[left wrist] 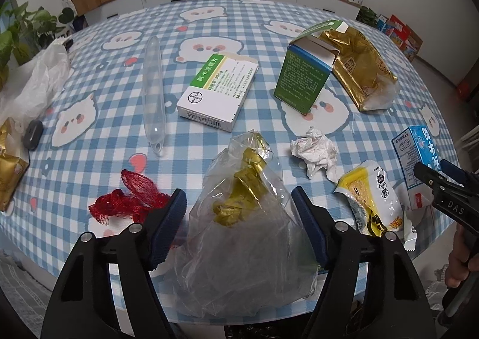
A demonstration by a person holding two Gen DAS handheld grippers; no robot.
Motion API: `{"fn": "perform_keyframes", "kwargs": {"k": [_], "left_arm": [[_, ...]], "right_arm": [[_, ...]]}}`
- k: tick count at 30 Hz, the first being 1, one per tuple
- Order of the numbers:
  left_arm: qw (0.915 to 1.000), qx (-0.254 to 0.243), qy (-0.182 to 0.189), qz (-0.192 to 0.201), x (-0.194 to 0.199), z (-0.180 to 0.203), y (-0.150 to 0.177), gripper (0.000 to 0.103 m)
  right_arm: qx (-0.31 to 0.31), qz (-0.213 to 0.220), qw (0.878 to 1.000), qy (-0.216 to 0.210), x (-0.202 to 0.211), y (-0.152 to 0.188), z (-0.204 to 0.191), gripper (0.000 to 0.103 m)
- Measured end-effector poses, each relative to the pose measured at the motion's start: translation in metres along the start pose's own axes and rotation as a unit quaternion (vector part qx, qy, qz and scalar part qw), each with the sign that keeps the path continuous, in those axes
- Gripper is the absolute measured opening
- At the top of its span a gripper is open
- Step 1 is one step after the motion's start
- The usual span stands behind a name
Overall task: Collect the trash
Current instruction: 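Grasp the clear plastic bag with the left tool while the right grasps the milk carton, then carry the plastic bag and milk carton with both tools over the black trash bin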
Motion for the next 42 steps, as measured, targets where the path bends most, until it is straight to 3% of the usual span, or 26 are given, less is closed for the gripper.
{"fn": "perform_keyframes", "kwargs": {"k": [10, 15, 22, 42], "left_arm": [[0.9999, -0.01, -0.004, -0.008, -0.006, 0.005, 0.002, 0.055], [0.9999, -0.008, -0.003, -0.009, -0.007, 0.003, 0.002, 0.047], [0.9999, -0.01, -0.011, -0.003, -0.006, 0.004, 0.004, 0.04], [0.9995, -0.008, -0.004, 0.029, 0.019, 0.006, 0.009, 0.038]], "right_arm": [[-0.004, -0.006, 1.0, 0.006, -0.006, 0.001, 0.001, 0.073], [-0.008, -0.013, 1.0, 0.007, -0.01, 0.001, 0.003, 0.062], [-0.012, -0.01, 1.0, 0.004, -0.011, 0.0, 0.004, 0.062], [-0.011, 0.023, 1.0, -0.003, 0.023, 0.005, 0.002, 0.062]]}}
Point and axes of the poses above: each gripper's, at about its wrist camera, not at the fingertips, and x roughly against the way its jaws point, z to its right, y to its underside, the point moved 6 cm from there along -x, roughly the way its jaws point, and after that the axes turned 15 degrees about -z, right-handed, at the moved point
